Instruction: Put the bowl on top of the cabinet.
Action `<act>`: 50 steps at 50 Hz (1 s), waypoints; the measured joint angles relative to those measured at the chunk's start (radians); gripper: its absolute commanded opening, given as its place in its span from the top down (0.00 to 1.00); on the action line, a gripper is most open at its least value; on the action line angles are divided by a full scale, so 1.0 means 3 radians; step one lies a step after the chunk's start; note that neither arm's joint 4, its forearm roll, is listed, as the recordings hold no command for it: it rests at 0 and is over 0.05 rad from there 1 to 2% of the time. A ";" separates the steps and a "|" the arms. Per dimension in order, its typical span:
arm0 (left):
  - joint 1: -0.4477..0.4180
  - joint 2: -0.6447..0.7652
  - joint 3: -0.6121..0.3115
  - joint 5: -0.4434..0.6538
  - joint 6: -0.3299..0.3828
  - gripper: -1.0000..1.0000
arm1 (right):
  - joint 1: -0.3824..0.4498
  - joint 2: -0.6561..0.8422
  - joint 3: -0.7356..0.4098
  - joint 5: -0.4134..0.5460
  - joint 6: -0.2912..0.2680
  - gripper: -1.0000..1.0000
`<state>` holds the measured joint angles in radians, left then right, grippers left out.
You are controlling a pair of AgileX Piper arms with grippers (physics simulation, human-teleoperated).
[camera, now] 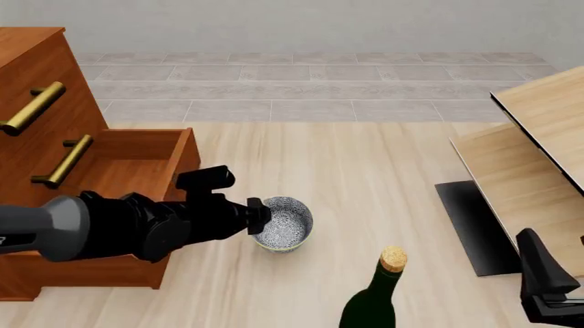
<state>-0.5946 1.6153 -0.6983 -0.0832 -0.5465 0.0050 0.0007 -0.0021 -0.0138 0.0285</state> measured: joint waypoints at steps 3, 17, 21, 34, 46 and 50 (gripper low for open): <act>0.0002 0.0012 0.0002 -0.0012 -0.0003 0.00 | 0.0000 0.0000 0.0001 -0.0001 0.0000 0.00; 0.0000 0.0065 0.0004 -0.0063 -0.0019 0.00 | -0.0002 0.0000 -0.0005 0.0004 0.0003 0.00; -0.0002 0.0076 0.0000 -0.0071 -0.0024 0.00 | -0.0003 0.0000 -0.0005 0.0003 0.0003 0.00; -0.0007 0.0123 -0.0007 -0.0110 -0.0038 0.00 | -0.0006 0.0000 -0.0001 -0.0003 0.0006 0.00; -0.0007 0.0181 -0.0017 -0.0147 -0.0043 0.00 | -0.0010 0.0000 0.0001 -0.0007 0.0010 0.00; -0.0005 0.0199 -0.0015 -0.0160 -0.0044 0.00 | -0.0011 0.0000 0.0000 -0.0007 0.0011 0.00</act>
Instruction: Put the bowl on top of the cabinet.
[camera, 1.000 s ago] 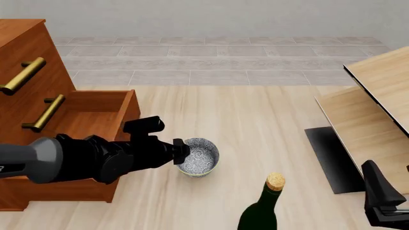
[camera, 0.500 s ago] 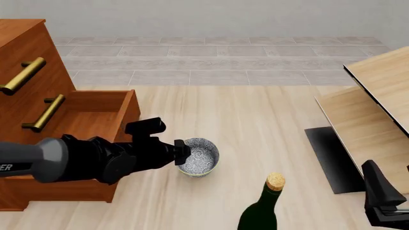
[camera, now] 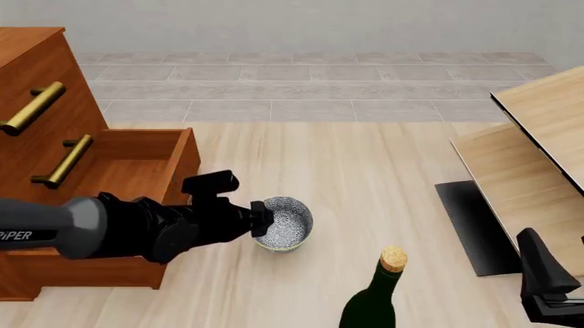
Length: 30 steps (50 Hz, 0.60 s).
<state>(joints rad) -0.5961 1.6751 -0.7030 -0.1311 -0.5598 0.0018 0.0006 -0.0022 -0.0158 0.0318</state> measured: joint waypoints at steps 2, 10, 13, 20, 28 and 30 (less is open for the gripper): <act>0.0000 0.0007 0.0002 -0.0006 -0.0001 0.00 | 0.0000 0.0000 0.0000 0.0000 0.0001 0.00; -0.0007 0.0045 0.0011 -0.0039 -0.0013 0.00 | -0.0002 0.0000 -0.0002 -0.0001 0.0004 0.00; -0.0010 0.0060 0.0014 -0.0051 -0.0017 0.00 | -0.0003 0.0000 -0.0003 -0.0002 0.0006 0.00; -0.0017 0.0083 0.0019 -0.0071 -0.0027 0.00 | -0.0004 0.0000 -0.0001 -0.0005 0.0009 0.00; -0.0027 0.0109 0.0029 -0.0098 -0.0041 0.00 | -0.0005 0.0000 -0.0001 -0.0007 0.0010 0.00; -0.0028 0.0114 0.0032 -0.0104 -0.0045 0.00 | -0.0005 0.0000 -0.0001 -0.0007 0.0010 0.00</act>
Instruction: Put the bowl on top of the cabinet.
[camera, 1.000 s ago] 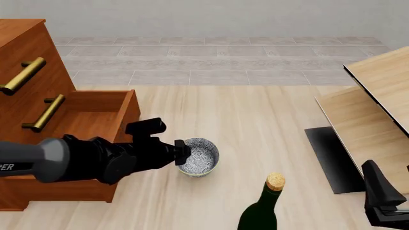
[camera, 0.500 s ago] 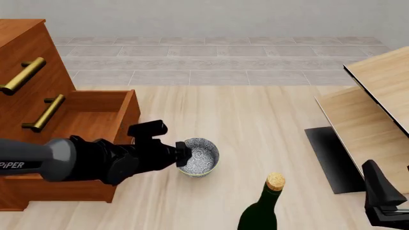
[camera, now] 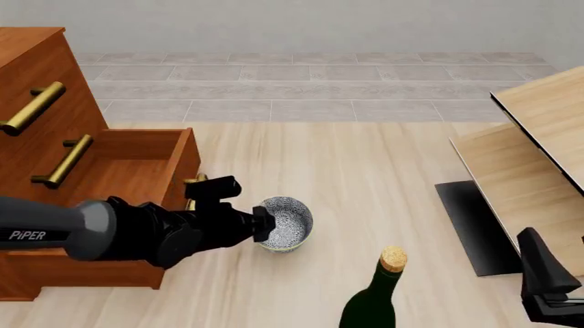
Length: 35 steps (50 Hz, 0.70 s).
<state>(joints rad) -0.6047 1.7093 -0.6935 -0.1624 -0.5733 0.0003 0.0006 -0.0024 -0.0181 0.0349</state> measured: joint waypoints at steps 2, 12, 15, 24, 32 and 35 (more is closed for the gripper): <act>-0.0002 0.0004 0.0003 -0.0005 -0.0004 0.00 | 0.0000 0.0000 0.0000 -0.0001 0.0000 0.00; -0.0010 0.0041 0.0017 -0.0040 -0.0018 0.00 | -0.0001 0.0000 -0.0003 0.0002 0.0000 0.00; -0.0010 0.0052 0.0018 -0.0047 -0.0019 0.00 | 0.0000 0.0000 -0.0003 0.0002 -0.0001 0.00; -0.0009 0.0073 0.0024 -0.0064 -0.0021 0.00 | 0.0004 0.0000 -0.0002 0.0005 -0.0007 0.00; -0.0009 0.0082 0.0035 -0.0077 -0.0023 0.00 | 0.0009 0.0001 -0.0002 0.0011 -0.0013 0.00; -0.0010 0.0084 0.0038 -0.0081 -0.0024 0.00 | 0.0010 0.0001 -0.0002 0.0013 -0.0014 0.00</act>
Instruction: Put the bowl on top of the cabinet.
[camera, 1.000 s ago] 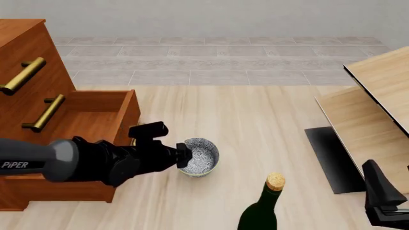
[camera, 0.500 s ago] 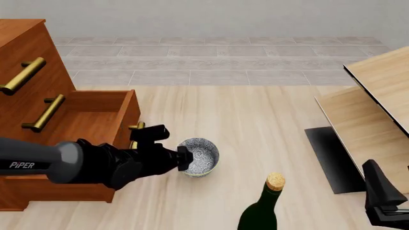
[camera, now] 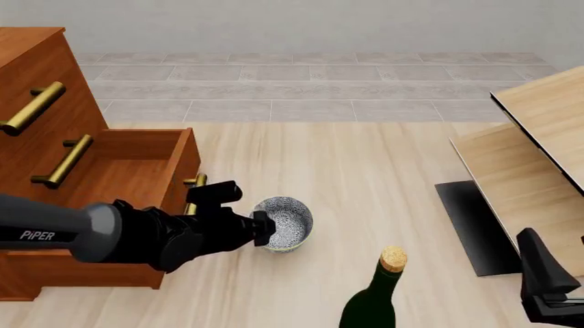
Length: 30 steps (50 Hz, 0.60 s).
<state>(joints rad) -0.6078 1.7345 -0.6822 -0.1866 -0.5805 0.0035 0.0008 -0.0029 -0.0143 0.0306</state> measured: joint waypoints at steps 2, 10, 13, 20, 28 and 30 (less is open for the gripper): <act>-0.0001 -0.0001 0.0001 -0.0001 -0.0001 0.00 | 0.0000 0.0000 0.0000 0.0001 -0.0001 0.00; 0.0002 -0.0003 -0.0005 0.0001 0.0003 1.00 | 0.0001 0.0001 -0.0001 0.0004 -0.0001 0.00; -0.0001 -0.0007 -0.0012 0.0005 -0.0001 1.00 | 0.0000 0.0001 0.0000 0.0004 0.0000 0.00; 0.0004 -0.0008 -0.0024 0.0021 -0.0002 1.00 | -0.0003 0.0001 0.0001 0.0002 0.0003 0.00; 0.0036 -0.0027 -0.0024 0.0041 -0.0002 1.00 | -0.0007 0.0000 0.0002 -0.0001 0.0009 0.00; 0.0047 -0.0032 -0.0020 0.0043 -0.0013 1.00 | -0.0008 0.0000 0.0002 -0.0002 0.0010 0.00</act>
<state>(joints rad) -0.5937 1.7249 -0.6882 -0.1739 -0.5846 0.0011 0.0009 -0.0023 -0.0148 0.0337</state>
